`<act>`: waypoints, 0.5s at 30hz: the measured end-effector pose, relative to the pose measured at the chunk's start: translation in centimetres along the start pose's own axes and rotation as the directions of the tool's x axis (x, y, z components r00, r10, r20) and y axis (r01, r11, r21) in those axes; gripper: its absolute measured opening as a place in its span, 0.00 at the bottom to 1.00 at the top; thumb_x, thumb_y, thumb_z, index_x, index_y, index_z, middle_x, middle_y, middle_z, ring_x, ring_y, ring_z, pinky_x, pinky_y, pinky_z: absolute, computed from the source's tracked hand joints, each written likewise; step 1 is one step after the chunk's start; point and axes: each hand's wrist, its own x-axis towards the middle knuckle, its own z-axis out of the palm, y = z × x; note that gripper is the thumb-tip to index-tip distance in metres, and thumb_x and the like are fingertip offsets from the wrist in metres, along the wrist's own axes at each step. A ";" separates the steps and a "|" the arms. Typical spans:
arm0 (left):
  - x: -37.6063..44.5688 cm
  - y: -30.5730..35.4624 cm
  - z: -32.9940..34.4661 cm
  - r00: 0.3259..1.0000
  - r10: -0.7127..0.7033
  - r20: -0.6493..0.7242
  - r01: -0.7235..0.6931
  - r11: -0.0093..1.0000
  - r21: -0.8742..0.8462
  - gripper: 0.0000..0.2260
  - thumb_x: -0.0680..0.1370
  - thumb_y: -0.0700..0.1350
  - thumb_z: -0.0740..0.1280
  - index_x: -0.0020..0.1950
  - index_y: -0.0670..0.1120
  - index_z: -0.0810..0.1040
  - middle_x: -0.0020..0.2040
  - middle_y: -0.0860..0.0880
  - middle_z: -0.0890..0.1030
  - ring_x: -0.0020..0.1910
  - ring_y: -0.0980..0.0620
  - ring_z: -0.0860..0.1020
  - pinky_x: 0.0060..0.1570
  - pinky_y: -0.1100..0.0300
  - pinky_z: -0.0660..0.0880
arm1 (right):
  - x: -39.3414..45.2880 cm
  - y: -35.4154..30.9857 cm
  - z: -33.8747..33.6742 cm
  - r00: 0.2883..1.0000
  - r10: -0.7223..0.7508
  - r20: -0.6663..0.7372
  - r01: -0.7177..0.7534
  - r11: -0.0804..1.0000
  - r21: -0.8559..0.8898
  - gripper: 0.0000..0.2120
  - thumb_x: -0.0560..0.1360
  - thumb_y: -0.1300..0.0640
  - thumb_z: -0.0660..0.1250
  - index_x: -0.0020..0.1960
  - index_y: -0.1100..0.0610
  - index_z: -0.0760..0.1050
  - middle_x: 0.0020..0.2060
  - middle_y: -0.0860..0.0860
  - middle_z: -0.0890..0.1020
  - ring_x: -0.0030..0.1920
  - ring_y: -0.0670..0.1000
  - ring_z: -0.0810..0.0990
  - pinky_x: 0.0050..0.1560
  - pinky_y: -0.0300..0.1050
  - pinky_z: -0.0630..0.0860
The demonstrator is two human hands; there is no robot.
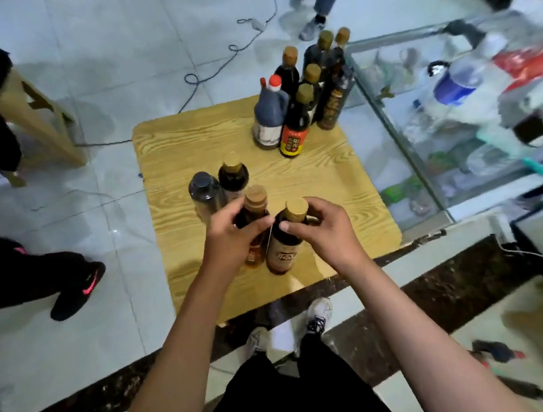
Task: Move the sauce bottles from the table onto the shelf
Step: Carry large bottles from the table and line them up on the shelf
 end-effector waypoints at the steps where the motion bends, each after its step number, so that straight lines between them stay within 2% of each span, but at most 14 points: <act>1: 0.0 0.9 1.2 0.998 0.003 0.067 -0.001 0.999 -0.038 0.12 0.72 0.37 0.75 0.53 0.47 0.81 0.46 0.58 0.84 0.47 0.63 0.80 0.47 0.67 0.75 | -1.1 -0.7 -1.4 0.999 -0.001 -0.049 0.002 1.000 0.031 0.11 0.70 0.64 0.78 0.50 0.57 0.82 0.45 0.51 0.85 0.47 0.46 0.82 0.49 0.43 0.78; 4: -0.6 3.5 5.6 0.979 0.044 0.201 -0.030 0.997 -0.073 0.16 0.72 0.35 0.74 0.55 0.50 0.77 0.49 0.56 0.83 0.49 0.63 0.80 0.49 0.68 0.75 | -4.3 -2.3 -5.8 0.983 0.010 -0.182 0.007 0.996 0.087 0.09 0.71 0.66 0.76 0.50 0.59 0.82 0.44 0.49 0.85 0.45 0.43 0.82 0.48 0.36 0.77; 7: -1.9 6.1 10.5 0.944 0.086 0.318 -0.062 0.994 -0.085 0.18 0.70 0.35 0.75 0.55 0.47 0.75 0.51 0.51 0.82 0.49 0.61 0.80 0.50 0.68 0.73 | -8.0 -3.6 -10.6 0.937 0.028 -0.349 0.021 0.991 0.135 0.09 0.71 0.65 0.77 0.50 0.58 0.83 0.43 0.47 0.86 0.45 0.44 0.83 0.49 0.38 0.77; 11: -5.6 10.3 18.2 0.856 0.176 0.485 -0.152 0.984 -0.090 0.17 0.70 0.34 0.75 0.55 0.43 0.76 0.47 0.54 0.82 0.44 0.67 0.79 0.45 0.73 0.72 | -14.3 -5.1 -17.2 0.784 -0.019 -0.621 0.099 0.991 0.094 0.07 0.69 0.62 0.78 0.45 0.55 0.84 0.39 0.46 0.85 0.41 0.41 0.81 0.46 0.35 0.76; 13: -7.8 12.0 22.0 0.809 0.213 0.548 -0.186 0.977 -0.106 0.15 0.70 0.34 0.75 0.53 0.46 0.77 0.47 0.56 0.82 0.43 0.67 0.79 0.44 0.74 0.72 | -17.7 -5.4 -20.0 0.684 -0.060 -0.727 0.132 0.990 0.042 0.08 0.69 0.62 0.79 0.45 0.54 0.84 0.39 0.44 0.86 0.40 0.40 0.82 0.45 0.34 0.77; 15: -10.8 13.5 26.1 0.755 0.243 0.609 -0.223 0.969 -0.109 0.16 0.70 0.36 0.75 0.53 0.51 0.77 0.47 0.57 0.82 0.44 0.68 0.79 0.43 0.74 0.72 | -21.8 -5.4 -22.9 0.579 -0.086 -0.811 0.132 0.991 -0.011 0.09 0.69 0.59 0.79 0.49 0.54 0.85 0.43 0.46 0.87 0.45 0.44 0.85 0.49 0.40 0.80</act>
